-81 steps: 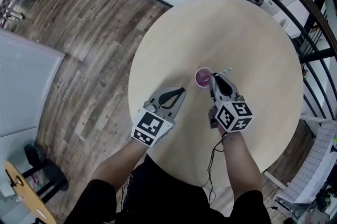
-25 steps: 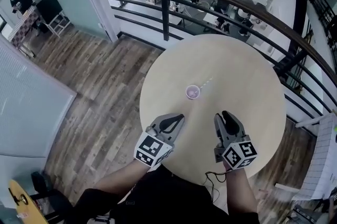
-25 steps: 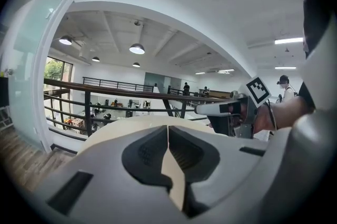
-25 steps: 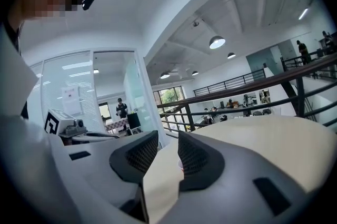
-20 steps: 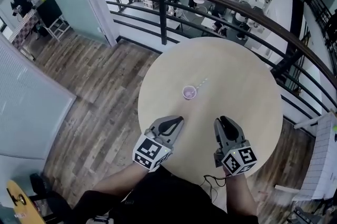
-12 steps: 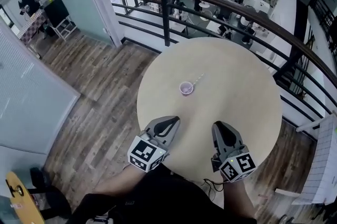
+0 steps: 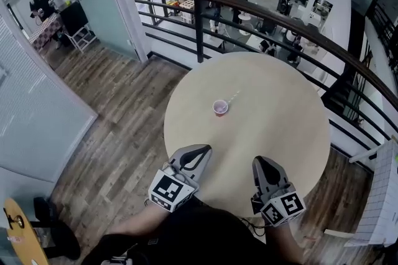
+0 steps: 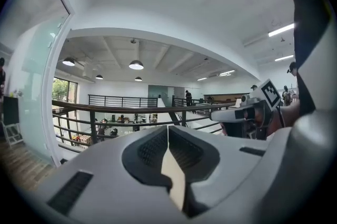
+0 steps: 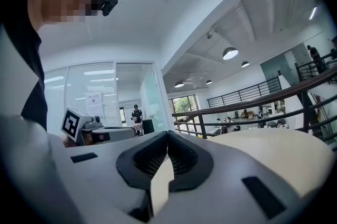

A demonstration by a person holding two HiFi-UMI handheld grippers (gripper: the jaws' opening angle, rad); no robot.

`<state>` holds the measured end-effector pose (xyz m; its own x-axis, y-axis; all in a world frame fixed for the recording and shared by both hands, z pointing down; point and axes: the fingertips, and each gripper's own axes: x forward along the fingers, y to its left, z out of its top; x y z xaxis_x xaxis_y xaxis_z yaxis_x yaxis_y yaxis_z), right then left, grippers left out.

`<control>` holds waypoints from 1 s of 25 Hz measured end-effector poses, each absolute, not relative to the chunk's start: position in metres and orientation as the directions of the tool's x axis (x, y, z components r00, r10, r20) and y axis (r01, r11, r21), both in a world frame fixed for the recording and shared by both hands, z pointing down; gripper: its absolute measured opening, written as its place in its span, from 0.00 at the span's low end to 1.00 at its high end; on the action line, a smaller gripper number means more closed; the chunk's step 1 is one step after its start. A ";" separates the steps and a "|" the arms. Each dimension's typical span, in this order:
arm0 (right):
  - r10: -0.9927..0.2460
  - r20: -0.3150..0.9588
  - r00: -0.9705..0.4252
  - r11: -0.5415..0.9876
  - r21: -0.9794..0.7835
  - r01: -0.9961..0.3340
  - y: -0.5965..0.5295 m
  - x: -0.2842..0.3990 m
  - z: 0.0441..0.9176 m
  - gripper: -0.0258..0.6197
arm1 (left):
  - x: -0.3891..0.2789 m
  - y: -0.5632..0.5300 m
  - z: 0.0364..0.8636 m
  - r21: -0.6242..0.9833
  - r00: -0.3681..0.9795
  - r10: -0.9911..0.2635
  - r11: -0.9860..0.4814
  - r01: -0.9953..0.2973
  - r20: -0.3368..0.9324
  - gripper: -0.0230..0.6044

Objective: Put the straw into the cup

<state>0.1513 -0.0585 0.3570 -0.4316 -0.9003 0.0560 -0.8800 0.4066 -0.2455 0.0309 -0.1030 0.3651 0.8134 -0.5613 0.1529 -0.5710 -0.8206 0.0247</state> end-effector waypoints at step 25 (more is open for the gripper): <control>-0.916 0.014 -0.402 0.384 -0.266 -0.884 -0.070 0.113 0.338 0.07 | 0.001 -0.121 0.353 0.025 0.849 -0.514 -0.854 -0.520 0.120 0.06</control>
